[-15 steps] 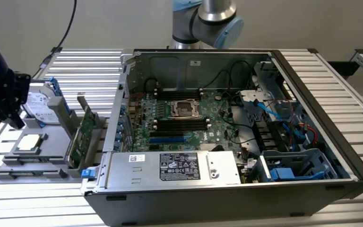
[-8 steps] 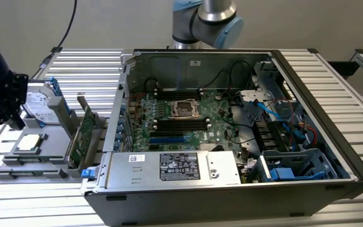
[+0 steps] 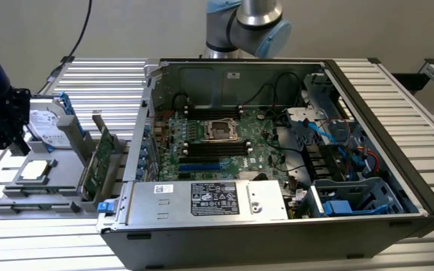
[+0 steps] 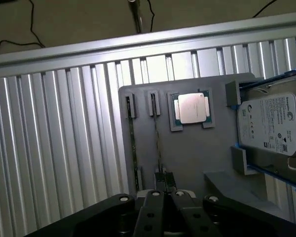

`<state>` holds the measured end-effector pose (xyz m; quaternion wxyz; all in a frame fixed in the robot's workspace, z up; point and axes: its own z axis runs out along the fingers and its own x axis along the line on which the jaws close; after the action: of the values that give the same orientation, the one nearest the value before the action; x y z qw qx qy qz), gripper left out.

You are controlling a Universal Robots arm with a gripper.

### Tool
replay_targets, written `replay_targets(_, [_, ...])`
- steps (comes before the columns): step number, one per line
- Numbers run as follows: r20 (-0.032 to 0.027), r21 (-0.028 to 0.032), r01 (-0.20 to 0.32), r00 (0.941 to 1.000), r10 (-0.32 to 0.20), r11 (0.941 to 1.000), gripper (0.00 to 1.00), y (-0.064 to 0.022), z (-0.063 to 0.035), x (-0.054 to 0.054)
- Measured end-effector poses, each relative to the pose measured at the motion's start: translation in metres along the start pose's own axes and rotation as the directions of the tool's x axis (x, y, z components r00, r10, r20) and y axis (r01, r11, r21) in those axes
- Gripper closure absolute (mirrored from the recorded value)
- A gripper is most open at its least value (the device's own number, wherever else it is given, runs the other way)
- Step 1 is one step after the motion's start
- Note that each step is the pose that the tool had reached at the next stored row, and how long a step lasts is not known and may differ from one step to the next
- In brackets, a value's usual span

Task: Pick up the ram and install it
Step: 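Pick up the ram and move it above insertion slot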

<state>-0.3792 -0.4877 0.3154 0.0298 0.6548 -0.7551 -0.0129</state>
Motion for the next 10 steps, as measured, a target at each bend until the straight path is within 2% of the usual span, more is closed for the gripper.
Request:
replay_targets(2, [0.0000, 0.0000, 0.000, 1.0000, 0.000, 1.0000, 0.88, 0.0000, 0.0000, 0.0000])
replay_targets(4, [0.0000, 0.0000, 0.000, 1.0000, 0.000, 1.0000, 0.77, 0.0000, 0.0000, 0.0000])
replay_targets(6, [-0.0001, -0.0001, 0.000, 1.0000, 0.000, 1.0000, 0.77, 0.0003, 0.0000, 0.0003])
replay_targets(7, [-0.0001, 0.0001, 0.001, 1.0000, -0.001, 1.0000, 0.70, 0.0010, 0.0008, 0.0008])
replay_targets(10, [-0.0002, 0.0004, 0.009, 1.0000, -0.009, 1.0000, 0.70, 0.0016, 0.0038, 0.0044])
